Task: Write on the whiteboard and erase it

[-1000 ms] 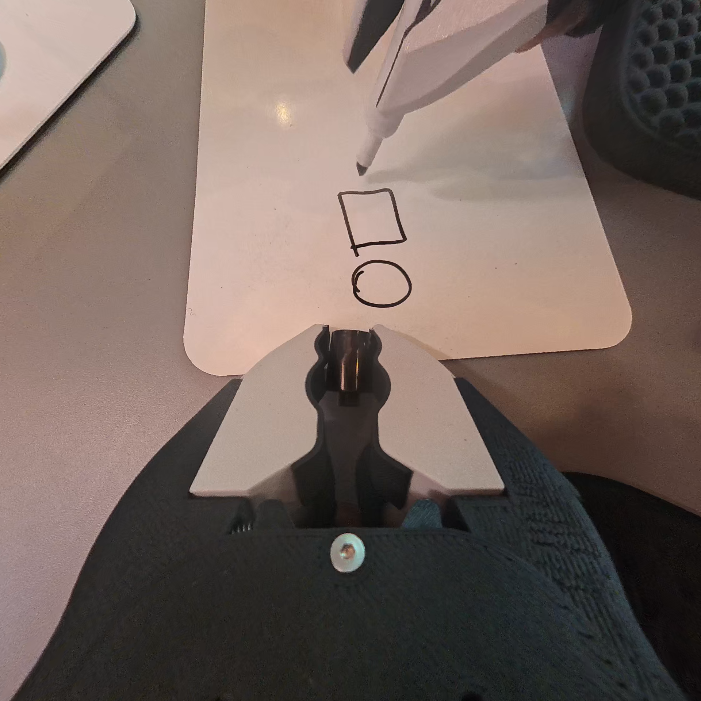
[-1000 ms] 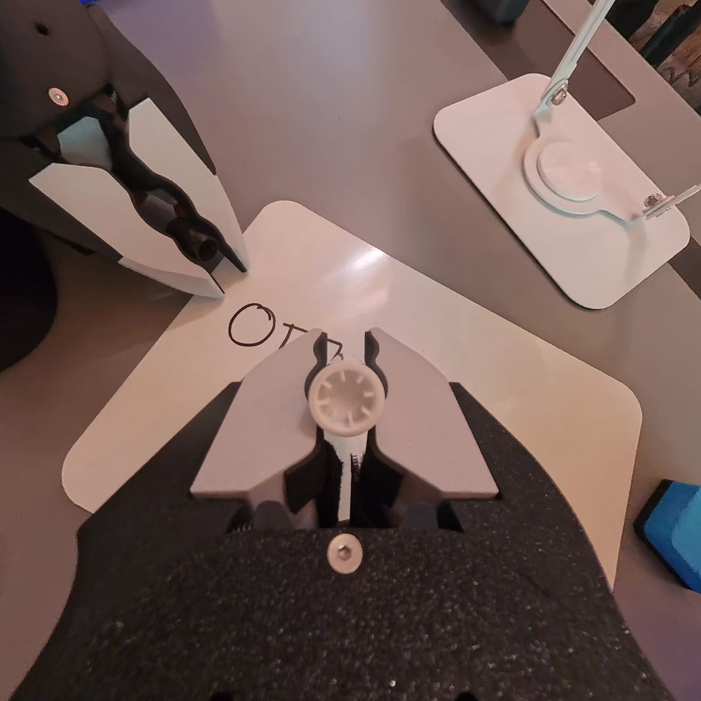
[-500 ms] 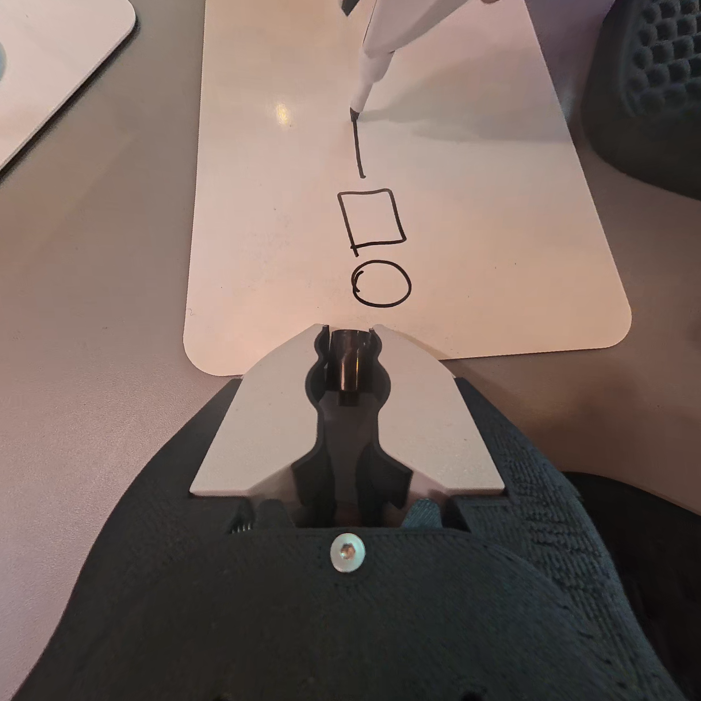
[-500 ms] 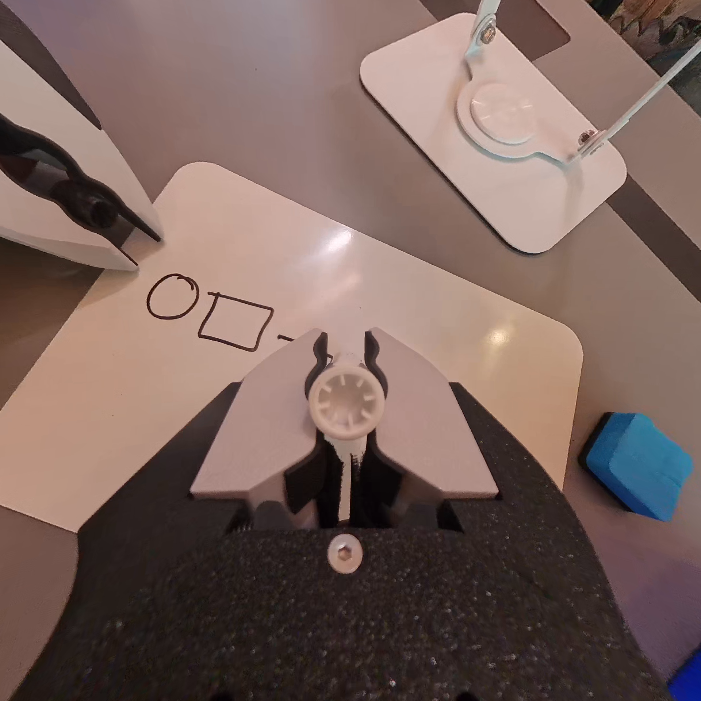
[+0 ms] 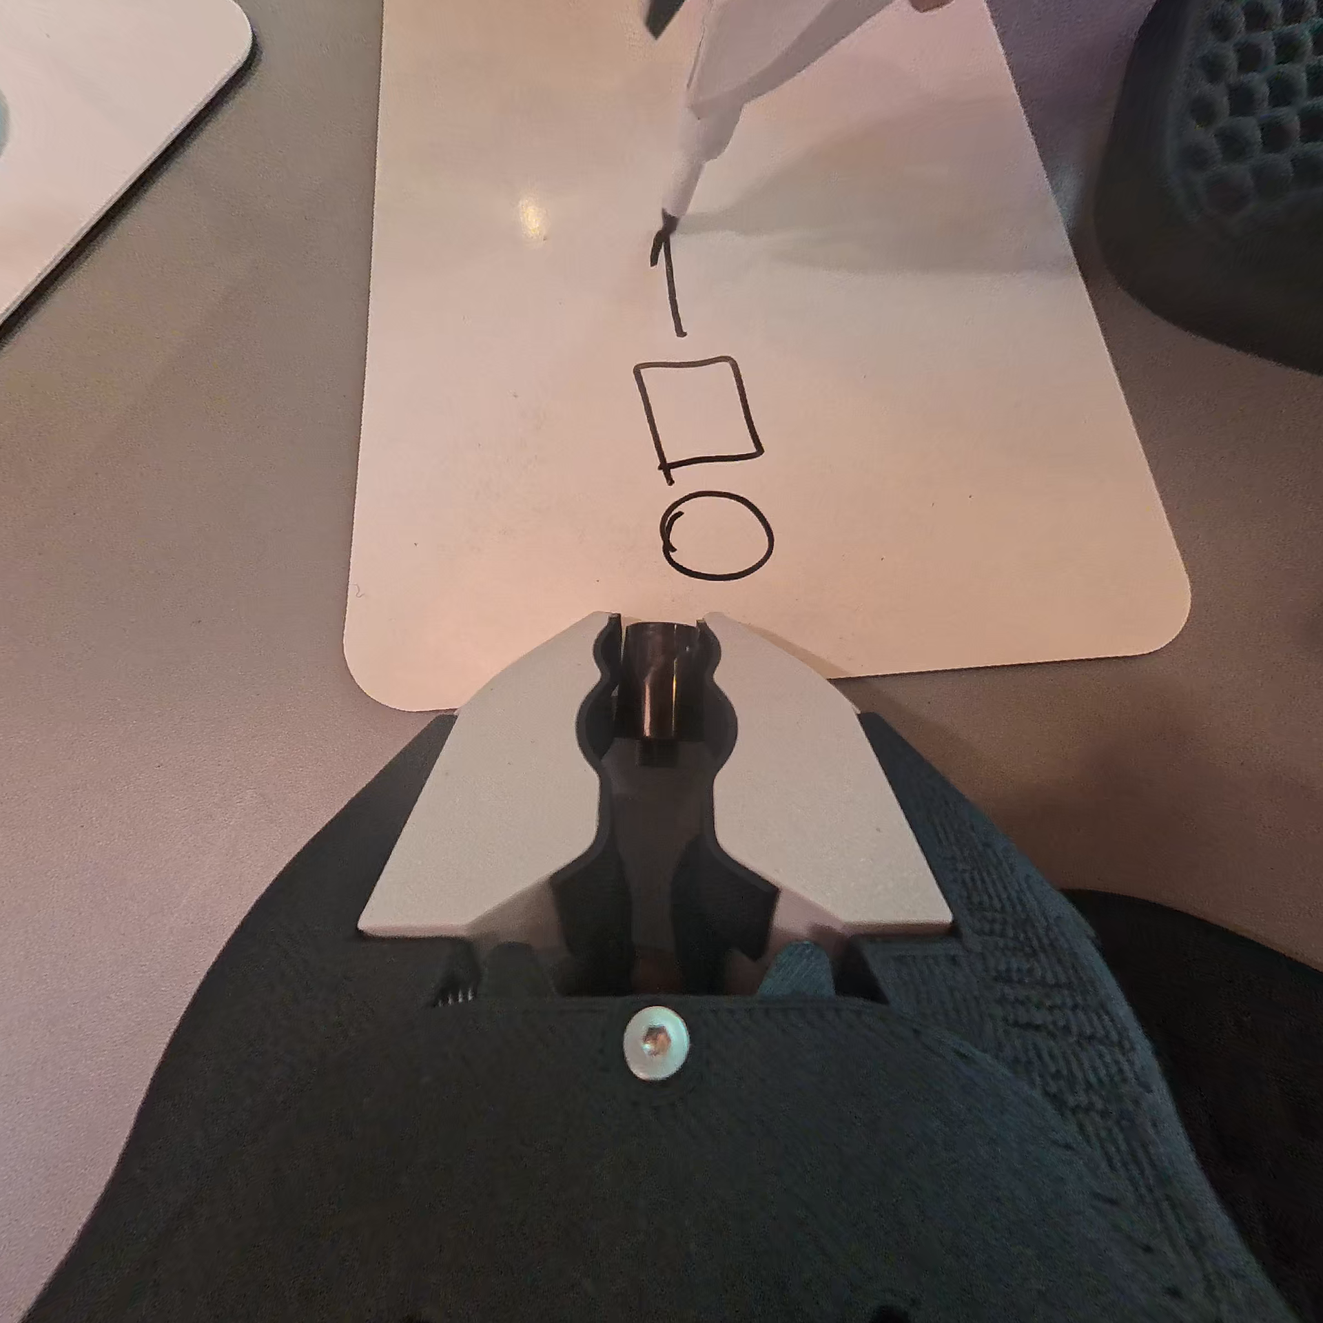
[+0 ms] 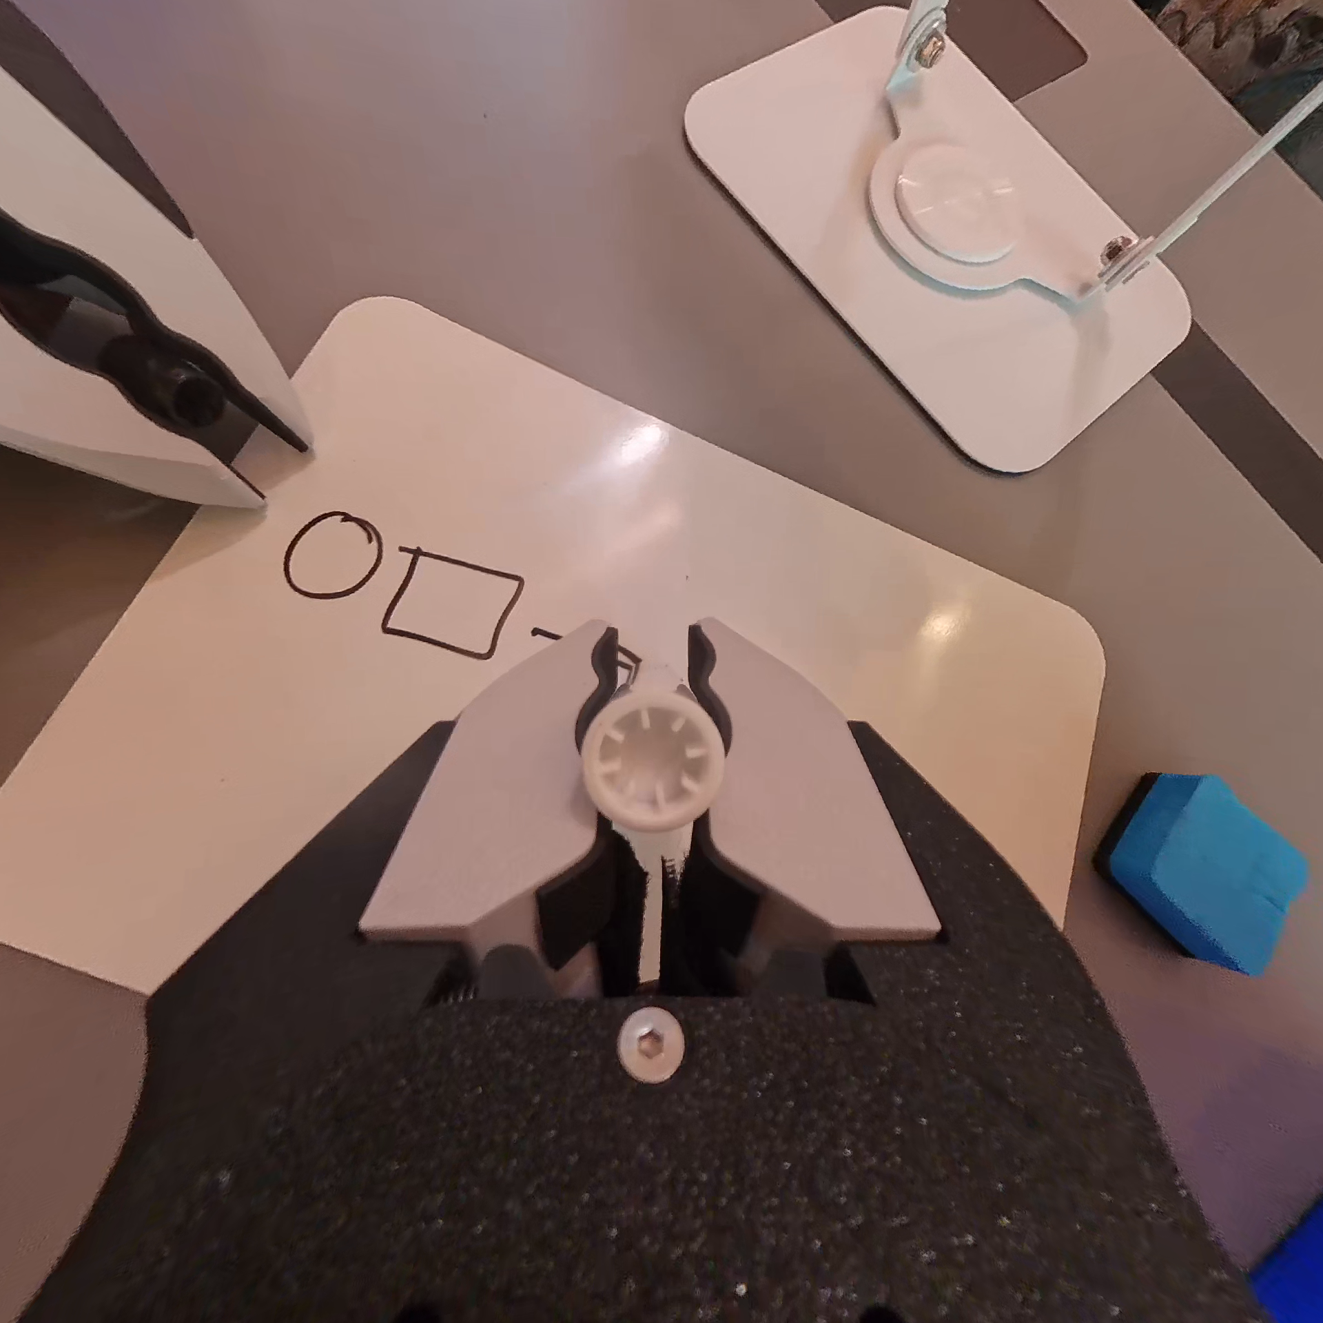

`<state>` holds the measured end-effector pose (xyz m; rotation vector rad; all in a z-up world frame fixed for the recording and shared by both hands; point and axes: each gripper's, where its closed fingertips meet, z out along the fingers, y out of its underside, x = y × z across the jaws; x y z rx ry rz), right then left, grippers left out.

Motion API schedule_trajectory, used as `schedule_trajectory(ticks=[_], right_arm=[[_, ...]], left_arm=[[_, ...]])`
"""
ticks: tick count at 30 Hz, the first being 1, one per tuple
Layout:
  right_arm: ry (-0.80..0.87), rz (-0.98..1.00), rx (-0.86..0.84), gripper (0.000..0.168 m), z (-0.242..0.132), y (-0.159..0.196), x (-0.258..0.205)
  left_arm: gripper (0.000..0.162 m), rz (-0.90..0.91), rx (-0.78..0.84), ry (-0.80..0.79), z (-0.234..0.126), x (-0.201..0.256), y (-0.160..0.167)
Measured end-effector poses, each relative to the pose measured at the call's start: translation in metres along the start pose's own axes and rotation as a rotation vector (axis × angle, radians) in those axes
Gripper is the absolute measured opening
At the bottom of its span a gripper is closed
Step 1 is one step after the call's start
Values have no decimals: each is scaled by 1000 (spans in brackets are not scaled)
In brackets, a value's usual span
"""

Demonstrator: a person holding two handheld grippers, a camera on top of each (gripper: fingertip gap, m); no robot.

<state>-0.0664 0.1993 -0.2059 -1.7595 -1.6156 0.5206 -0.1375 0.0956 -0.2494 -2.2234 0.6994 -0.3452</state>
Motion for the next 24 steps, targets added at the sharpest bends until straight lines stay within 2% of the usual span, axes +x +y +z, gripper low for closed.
schedule_trajectory(ticks=[5,9,15,19,24], right_arm=[[-21,-5,-34,19,-7,2,-11],[26,15,23,19,-6,-11,10],[35,23,16,19,10,-17,32],[29,26,-18,19,17,-10,32],[12,45,-59,19,0,4,19]], left_arm=[[20,1,0,0,0,0,0],[20,3,1,0,0,0,0],[20,1,1,2,0,0,0],[20,2,1,2,0,0,0],[20,2,2,2,0,0,0]])
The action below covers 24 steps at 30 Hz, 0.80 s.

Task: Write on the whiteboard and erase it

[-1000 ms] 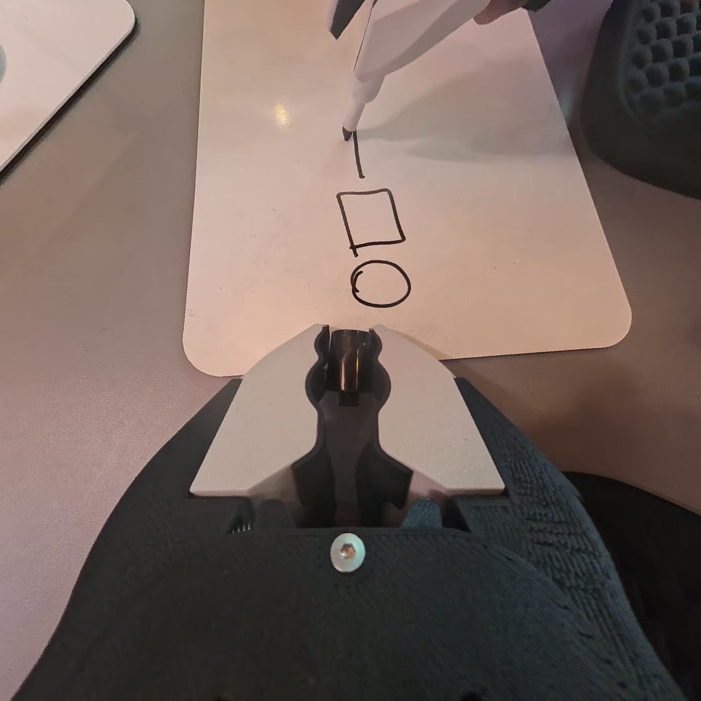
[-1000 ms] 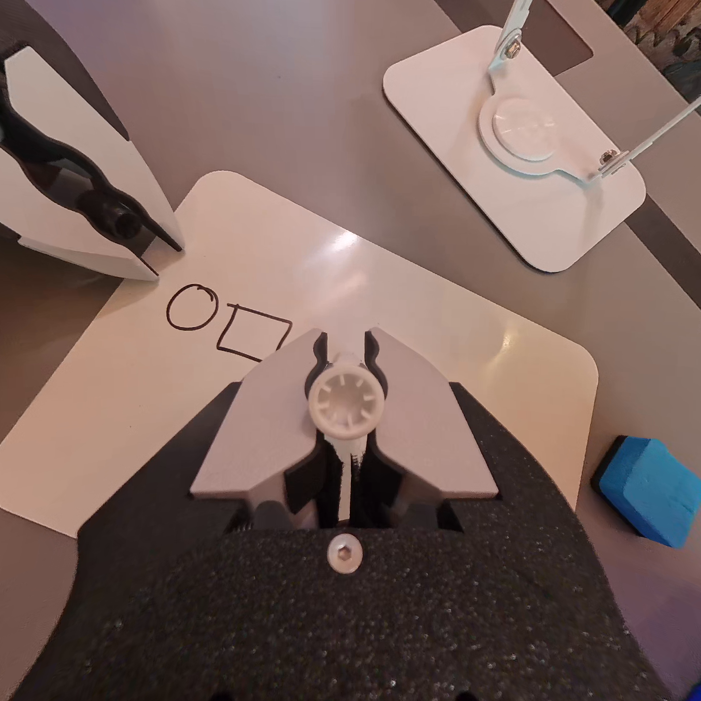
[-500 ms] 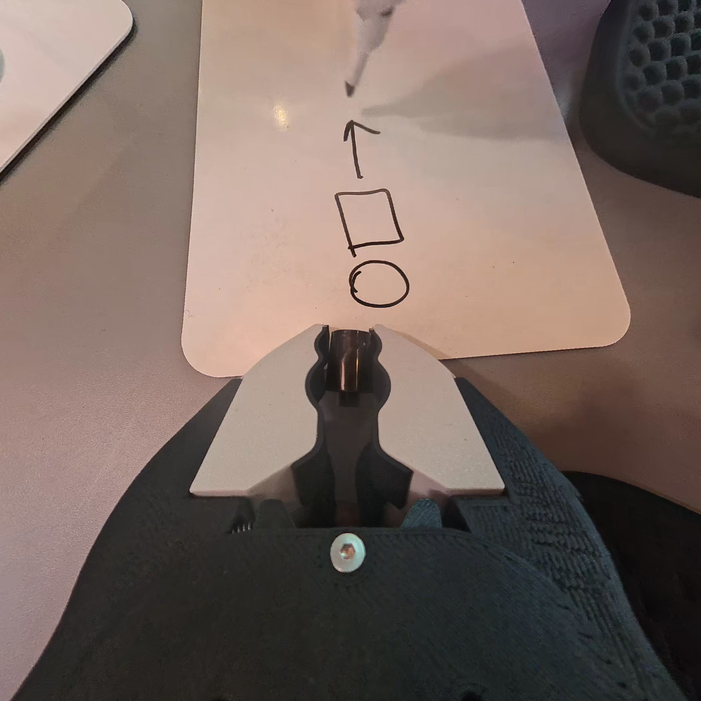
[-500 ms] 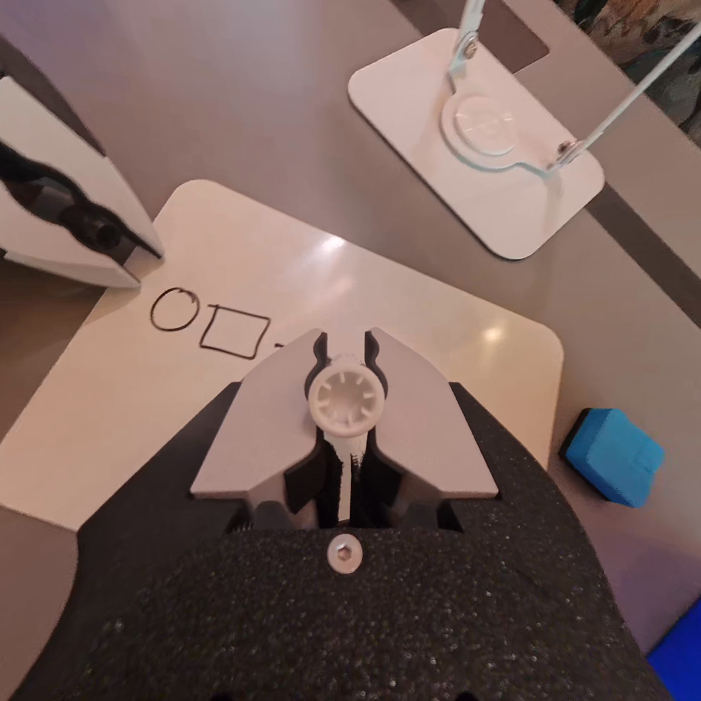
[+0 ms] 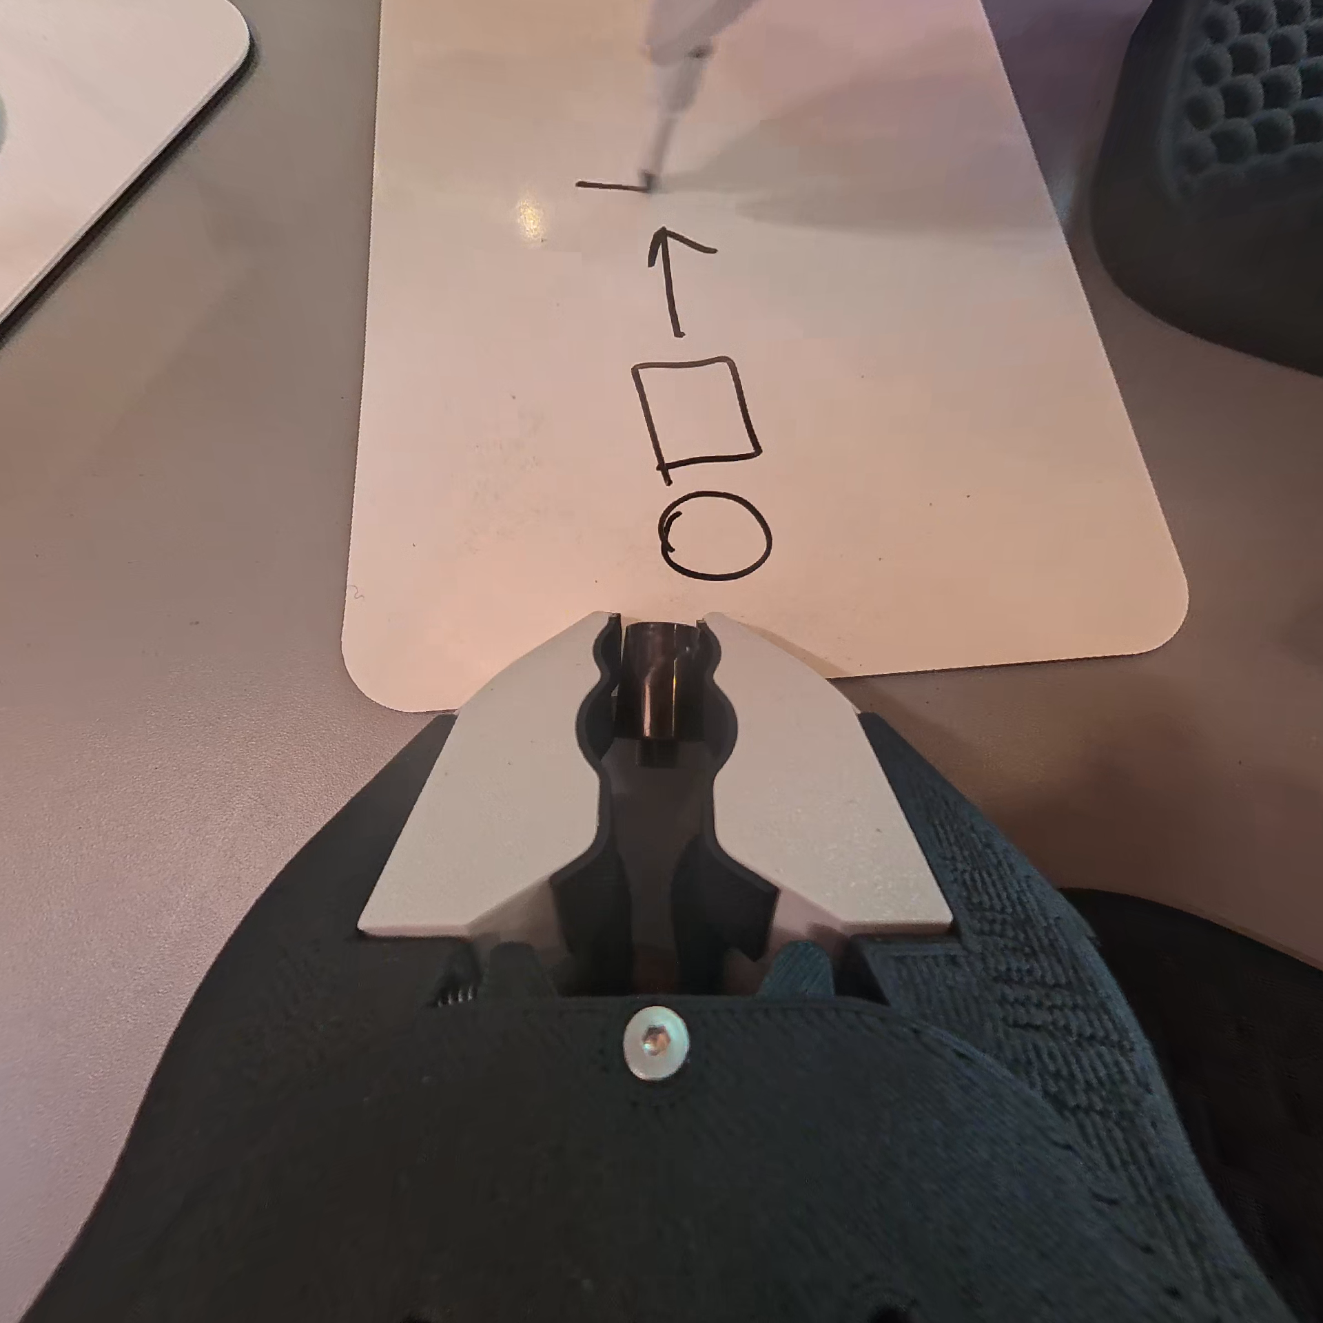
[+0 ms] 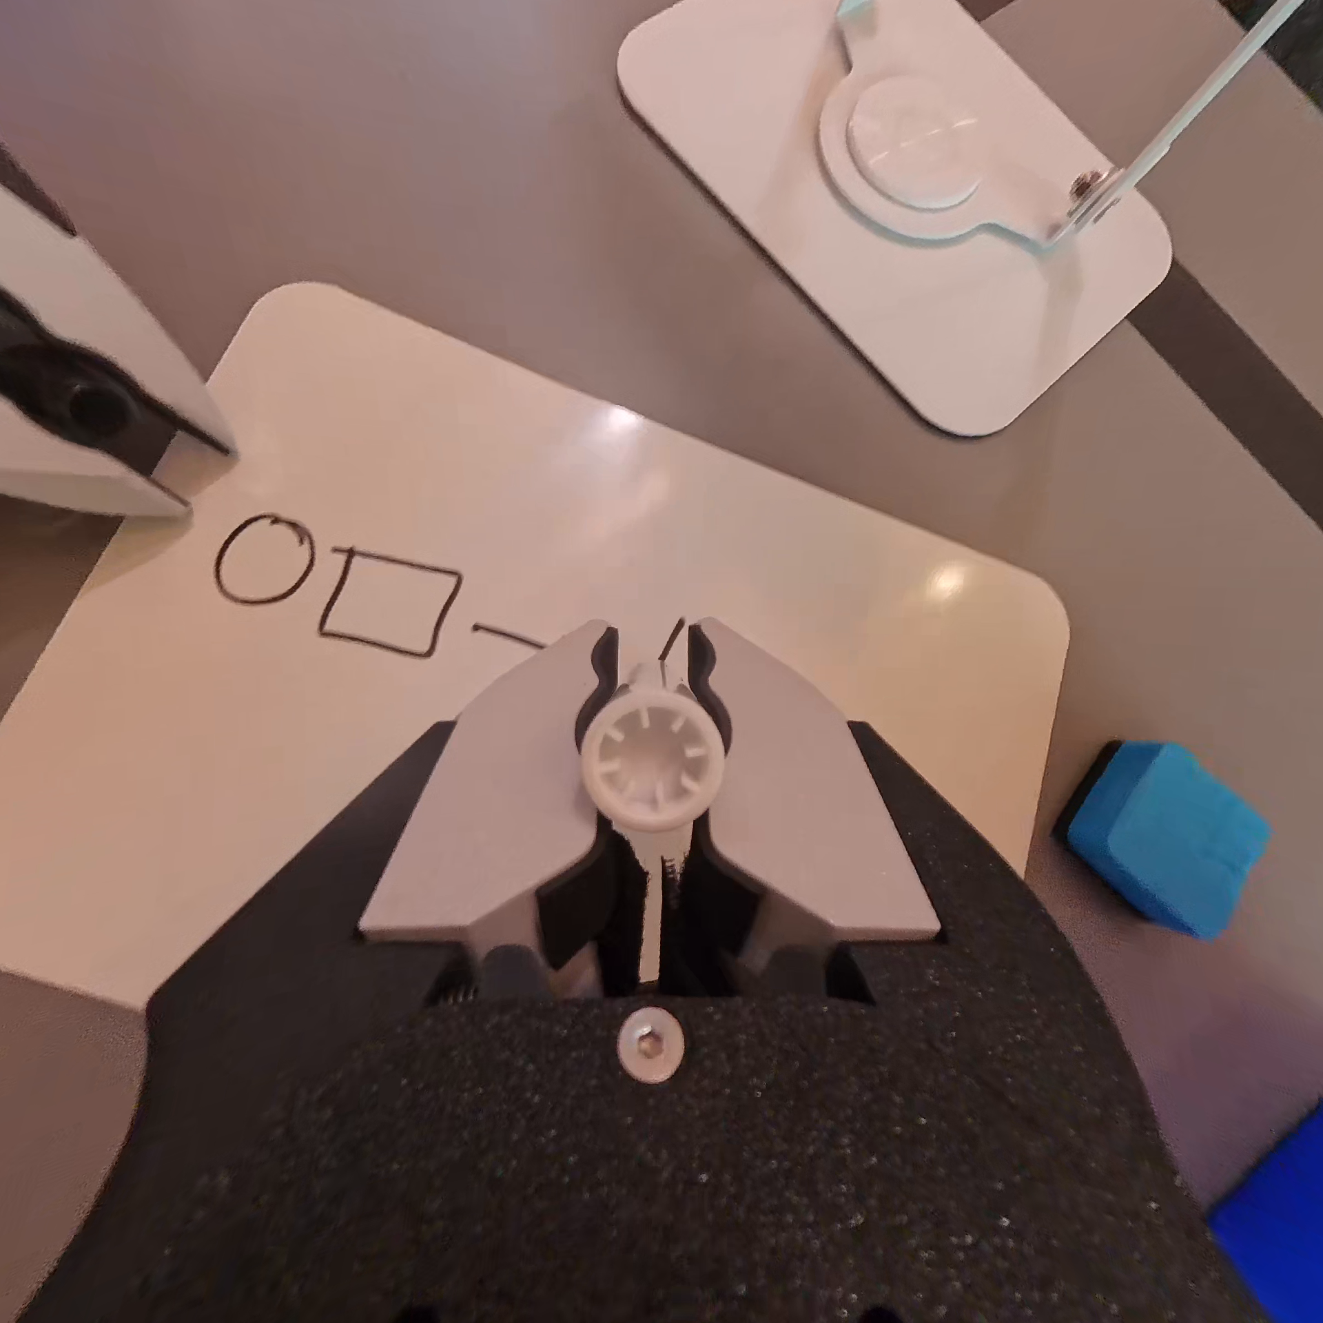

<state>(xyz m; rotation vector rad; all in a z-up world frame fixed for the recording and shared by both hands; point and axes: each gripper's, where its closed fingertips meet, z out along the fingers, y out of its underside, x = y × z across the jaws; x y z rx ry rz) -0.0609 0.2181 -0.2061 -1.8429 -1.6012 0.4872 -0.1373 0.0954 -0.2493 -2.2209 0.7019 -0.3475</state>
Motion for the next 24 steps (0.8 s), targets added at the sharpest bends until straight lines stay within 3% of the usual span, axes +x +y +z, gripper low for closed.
schedule_trajectory(ticks=[4,13,18,24], right_arm=[[-9,-1,-30,19,-12,10,-14],[26,-16,53,19,11,-24,9],[29,-7,21,19,16,-15,14],[47,19,-41,19,-6,12,16]], left_arm=[[20,1,0,-1,0,0,0],[20,2,1,2,0,0,0],[20,6,0,4,0,1,0],[20,5,1,5,0,1,0]])
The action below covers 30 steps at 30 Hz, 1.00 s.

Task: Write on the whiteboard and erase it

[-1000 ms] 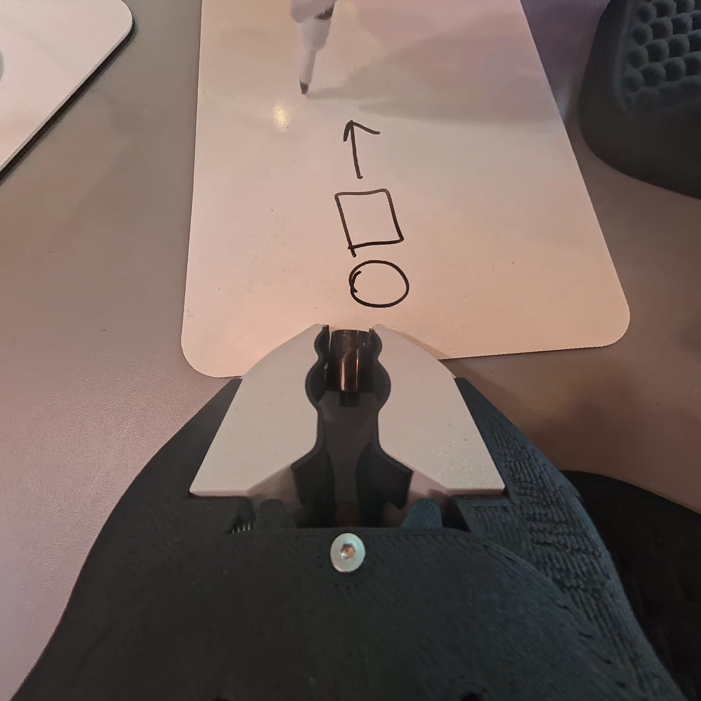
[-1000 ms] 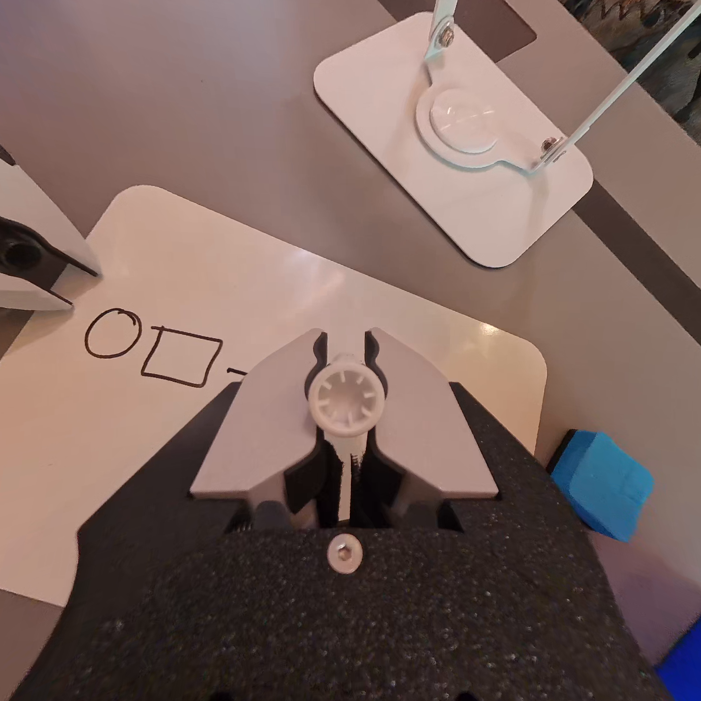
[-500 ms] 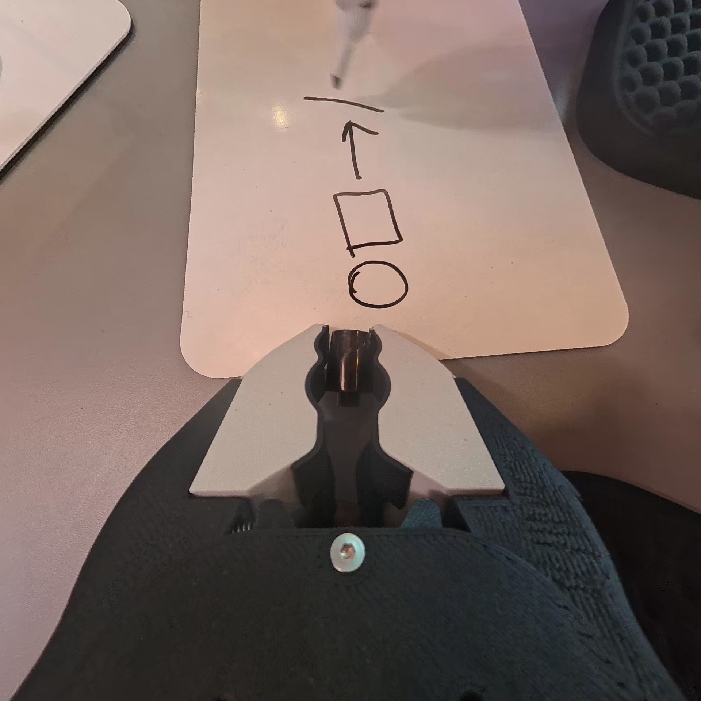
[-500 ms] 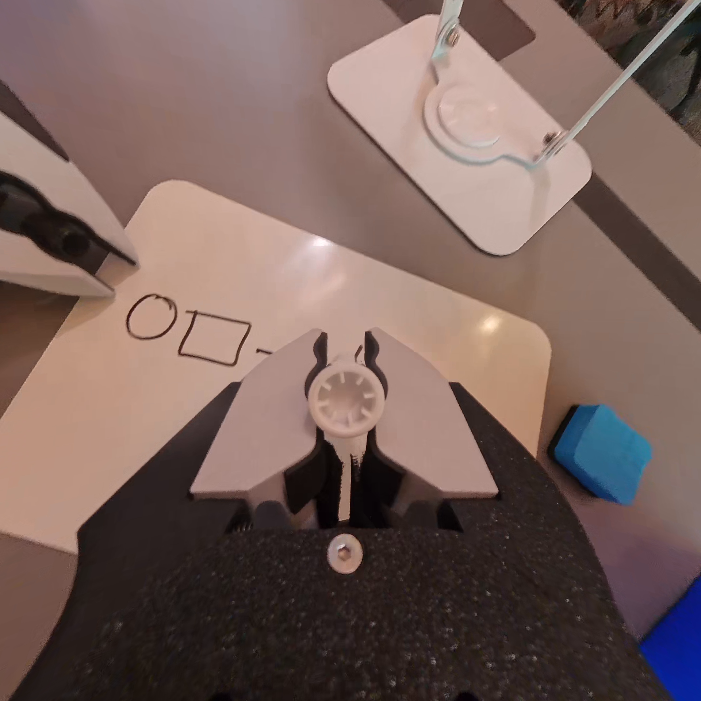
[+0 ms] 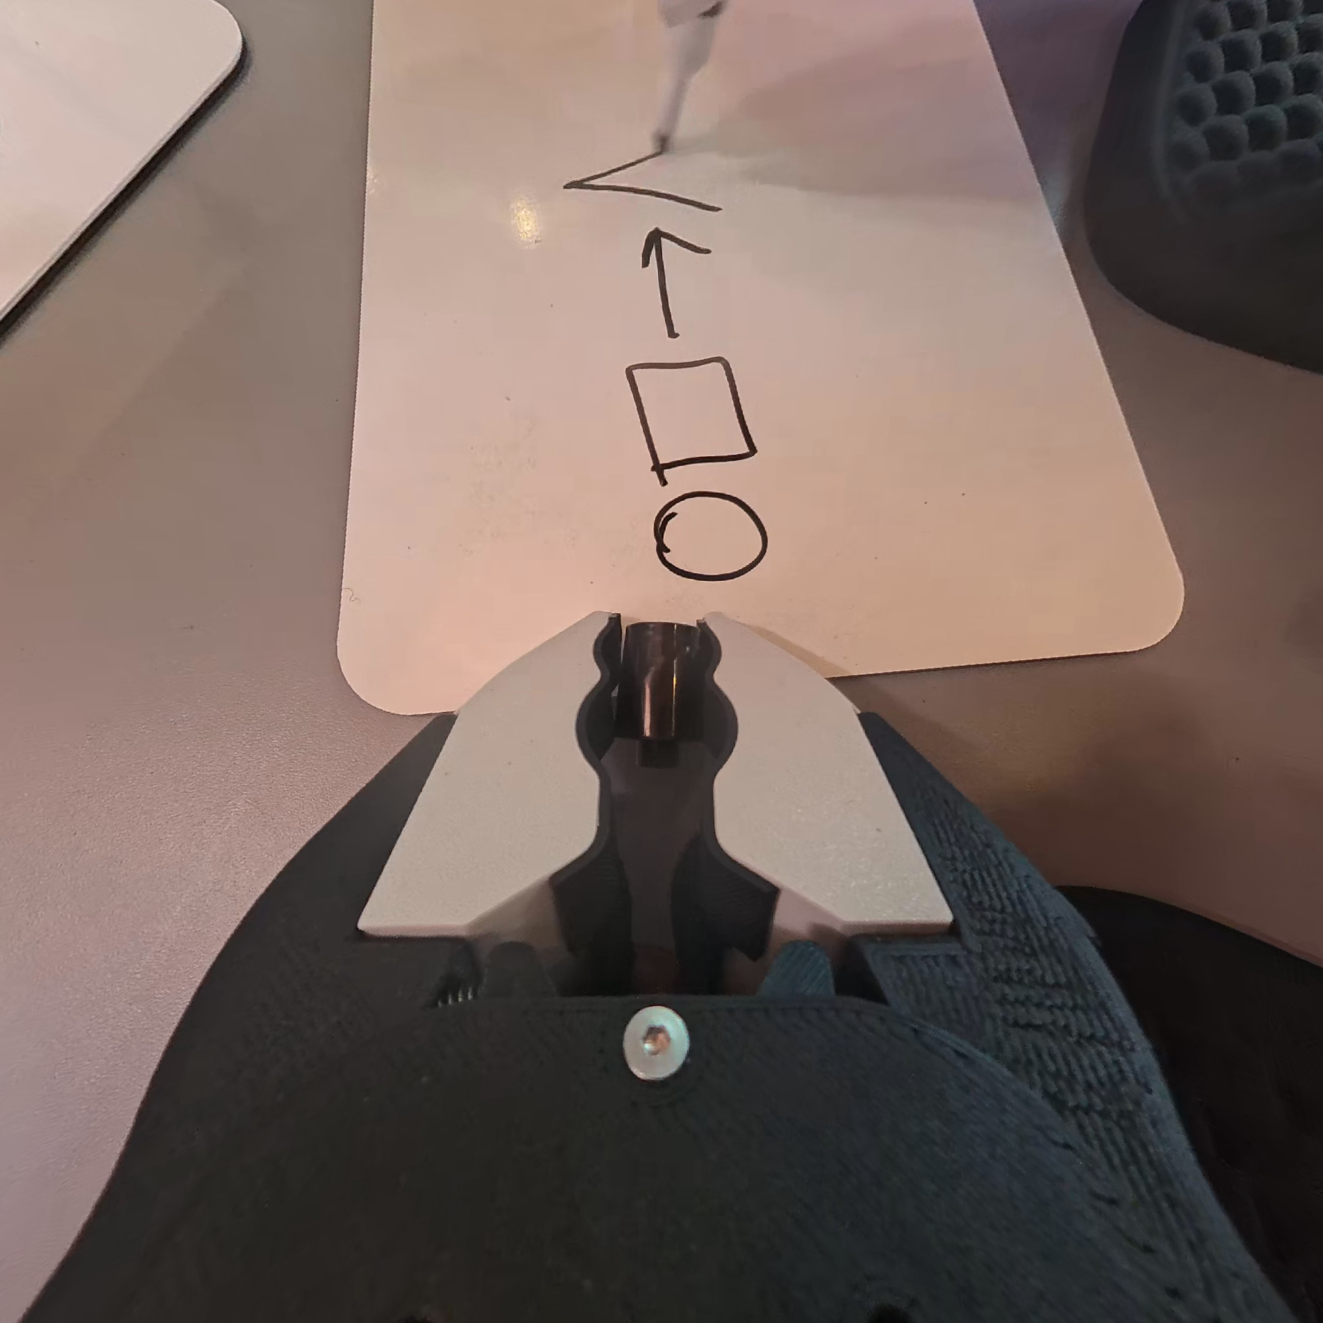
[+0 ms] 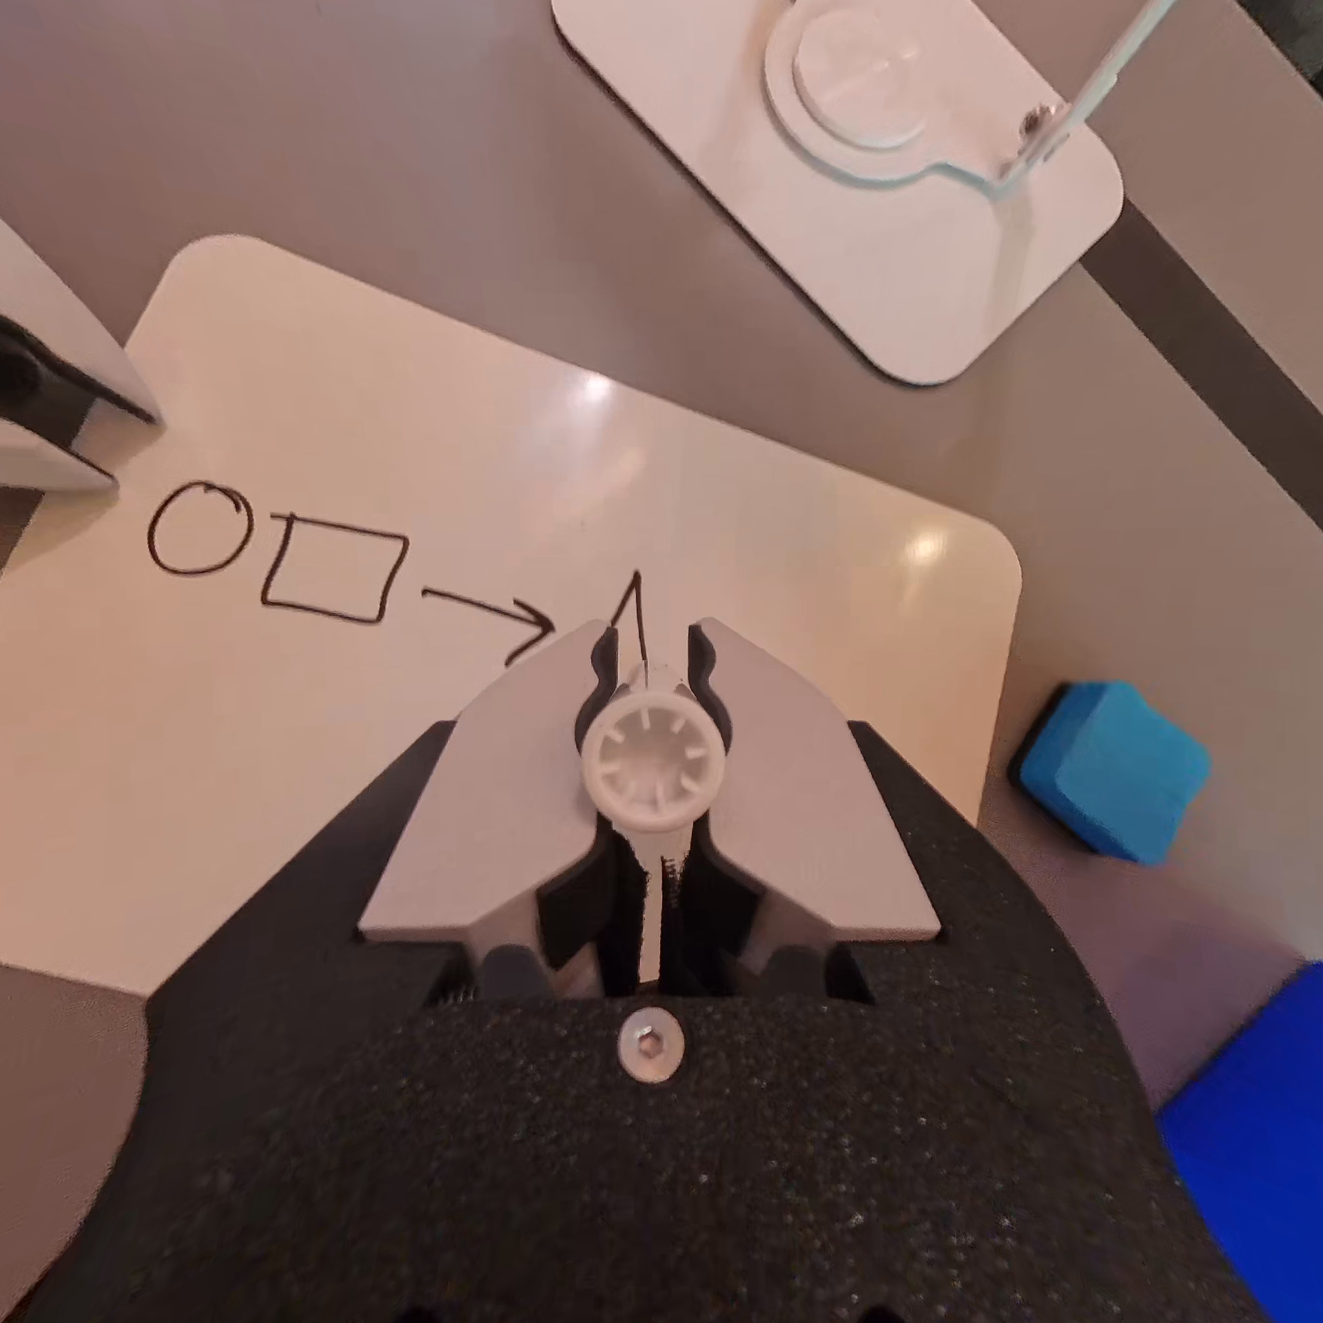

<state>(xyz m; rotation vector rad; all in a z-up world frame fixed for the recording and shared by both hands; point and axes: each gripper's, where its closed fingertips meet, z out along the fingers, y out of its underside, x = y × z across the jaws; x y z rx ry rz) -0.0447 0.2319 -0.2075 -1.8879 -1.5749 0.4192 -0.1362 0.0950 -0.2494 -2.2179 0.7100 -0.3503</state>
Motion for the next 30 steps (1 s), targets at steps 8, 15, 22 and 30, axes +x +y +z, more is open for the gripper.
schedule_trajectory(ticks=[8,15,22,30], right_arm=[[-18,11,-4,19,-7,8,-5],[-41,-40,-7,19,-6,1,-29],[-45,20,215,19,-26,-27,-30],[-614,196,654,19,-79,-80,-121]], left_arm=[[20,0,1,1,0,0,0],[20,1,1,1,0,0,0],[20,17,3,-17,0,-1,-1],[20,77,315,181,-25,36,-48]])
